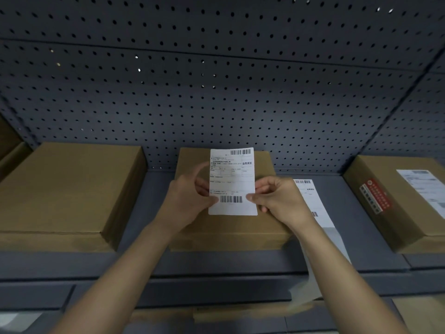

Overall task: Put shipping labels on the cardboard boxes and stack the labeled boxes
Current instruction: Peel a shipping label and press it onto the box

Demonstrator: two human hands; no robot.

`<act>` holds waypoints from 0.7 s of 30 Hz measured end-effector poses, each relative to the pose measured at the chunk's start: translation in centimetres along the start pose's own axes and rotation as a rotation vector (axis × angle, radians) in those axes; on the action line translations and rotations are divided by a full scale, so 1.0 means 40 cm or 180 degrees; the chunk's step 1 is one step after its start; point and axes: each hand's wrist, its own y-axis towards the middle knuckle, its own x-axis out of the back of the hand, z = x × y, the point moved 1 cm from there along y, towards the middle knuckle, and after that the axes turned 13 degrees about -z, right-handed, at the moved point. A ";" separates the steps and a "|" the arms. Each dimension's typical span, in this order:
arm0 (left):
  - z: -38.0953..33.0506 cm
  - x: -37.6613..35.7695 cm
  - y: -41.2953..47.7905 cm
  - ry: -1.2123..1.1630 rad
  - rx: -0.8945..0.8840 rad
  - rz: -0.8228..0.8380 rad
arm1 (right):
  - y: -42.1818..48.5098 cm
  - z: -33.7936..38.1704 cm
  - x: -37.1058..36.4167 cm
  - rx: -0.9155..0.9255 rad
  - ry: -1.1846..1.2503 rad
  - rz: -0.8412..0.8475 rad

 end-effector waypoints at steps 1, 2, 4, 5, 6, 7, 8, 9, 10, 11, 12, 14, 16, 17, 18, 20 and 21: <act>0.001 -0.001 -0.001 0.0009 -0.0008 -0.0013 | 0.000 -0.001 0.000 0.0006 -0.0020 0.0001; 0.001 -0.002 -0.002 0.0017 -0.0010 -0.0025 | -0.001 -0.001 -0.001 0.0015 -0.0037 0.0005; 0.002 -0.003 -0.003 0.0027 -0.0008 -0.0036 | 0.001 -0.002 0.000 0.0023 -0.0055 0.0000; 0.002 -0.003 -0.004 0.0030 -0.0014 -0.0037 | 0.001 -0.003 0.000 0.0019 -0.0060 -0.0002; 0.002 -0.004 -0.005 0.0040 -0.0027 -0.0038 | 0.001 -0.003 0.001 0.0013 -0.0070 0.0000; 0.001 -0.004 -0.006 0.0059 -0.0039 -0.0037 | 0.001 -0.002 0.001 0.0009 -0.0085 0.0005; 0.001 -0.005 -0.007 0.0079 -0.0054 -0.0033 | 0.002 -0.002 0.001 0.0008 -0.0102 0.0011; 0.000 -0.005 -0.009 0.0099 -0.0076 -0.0028 | 0.002 -0.001 0.001 0.0012 -0.0116 0.0015; 0.001 -0.006 -0.010 0.0125 -0.0101 -0.0025 | 0.002 -0.001 0.000 0.0020 -0.0130 0.0014; 0.003 -0.007 -0.010 0.0160 -0.0116 -0.0027 | 0.002 0.000 0.000 0.0033 -0.0148 0.0009; 0.003 -0.007 -0.009 0.0192 -0.0122 -0.0028 | 0.001 0.001 0.000 0.0050 -0.0170 0.0004; 0.000 -0.005 -0.009 0.0231 -0.0148 -0.0009 | -0.002 0.003 0.000 0.0084 -0.0228 -0.0001; 0.002 -0.005 -0.008 0.0249 -0.0188 0.0027 | -0.006 0.004 0.001 0.0151 -0.0331 -0.0009; 0.004 -0.005 -0.010 0.0261 -0.0211 0.0051 | -0.010 0.004 0.000 0.0213 -0.0430 -0.0033; 0.008 -0.006 -0.011 0.0281 -0.0221 0.0075 | -0.013 0.005 0.000 0.0303 -0.0571 -0.0076; 0.018 -0.009 -0.014 0.0411 -0.0237 0.0115 | -0.021 0.011 -0.001 0.0514 -0.0931 -0.0169; 0.021 -0.011 -0.017 0.0502 -0.0244 0.0143 | -0.028 0.016 -0.001 0.0625 -0.1140 -0.0211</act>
